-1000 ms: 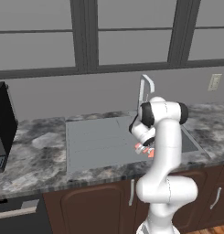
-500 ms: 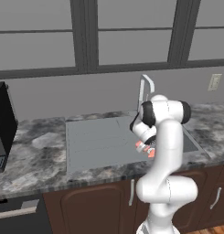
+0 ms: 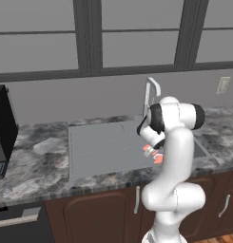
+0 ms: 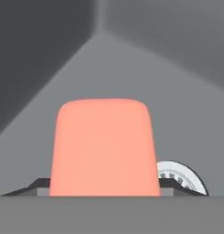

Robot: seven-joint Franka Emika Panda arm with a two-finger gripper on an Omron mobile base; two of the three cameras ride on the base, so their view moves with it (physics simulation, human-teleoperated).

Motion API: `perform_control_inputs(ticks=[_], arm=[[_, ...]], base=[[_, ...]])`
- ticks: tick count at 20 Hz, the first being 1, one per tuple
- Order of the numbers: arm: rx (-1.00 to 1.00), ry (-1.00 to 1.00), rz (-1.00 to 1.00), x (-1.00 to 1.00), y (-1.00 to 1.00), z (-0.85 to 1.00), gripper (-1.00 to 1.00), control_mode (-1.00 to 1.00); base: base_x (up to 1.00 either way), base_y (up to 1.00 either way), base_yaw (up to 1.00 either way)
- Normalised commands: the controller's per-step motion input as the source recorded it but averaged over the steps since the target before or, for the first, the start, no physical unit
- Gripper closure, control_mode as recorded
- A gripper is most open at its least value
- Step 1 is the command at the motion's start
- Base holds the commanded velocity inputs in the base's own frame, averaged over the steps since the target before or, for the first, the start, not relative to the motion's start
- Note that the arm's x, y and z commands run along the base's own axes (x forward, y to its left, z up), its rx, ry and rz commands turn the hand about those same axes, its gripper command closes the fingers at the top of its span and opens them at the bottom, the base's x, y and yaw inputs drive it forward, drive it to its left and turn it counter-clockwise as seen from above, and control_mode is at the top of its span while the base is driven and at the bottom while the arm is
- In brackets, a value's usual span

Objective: Pick up the bar soap and bar soap from the sink, and place them back in the cabinet, and close the cabinet doors.

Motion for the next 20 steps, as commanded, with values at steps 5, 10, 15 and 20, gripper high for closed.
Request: perform_control_inputs(ticks=[5, 10, 15, 20], arm=[[0.0, 0.01, -0.02, -0.34, 0.0, 0.3, 1.0, -1.0], [0.0, 0.0, -0.05, -0.33, 0.0, 0.32, 1.0, -1.0], [0.0, 0.0, -0.07, -0.09, 0.01, 0.43, 1.0, -1.0], [0.0, 0.0, -0.08, -0.02, 0.04, 0.45, 1.0, -1.0]], base=[[0.0, 0.0, 0.0], [0.0, 0.0, 0.0], [0.0, 0.0, 0.0], [0.0, 0.0, 0.0]])
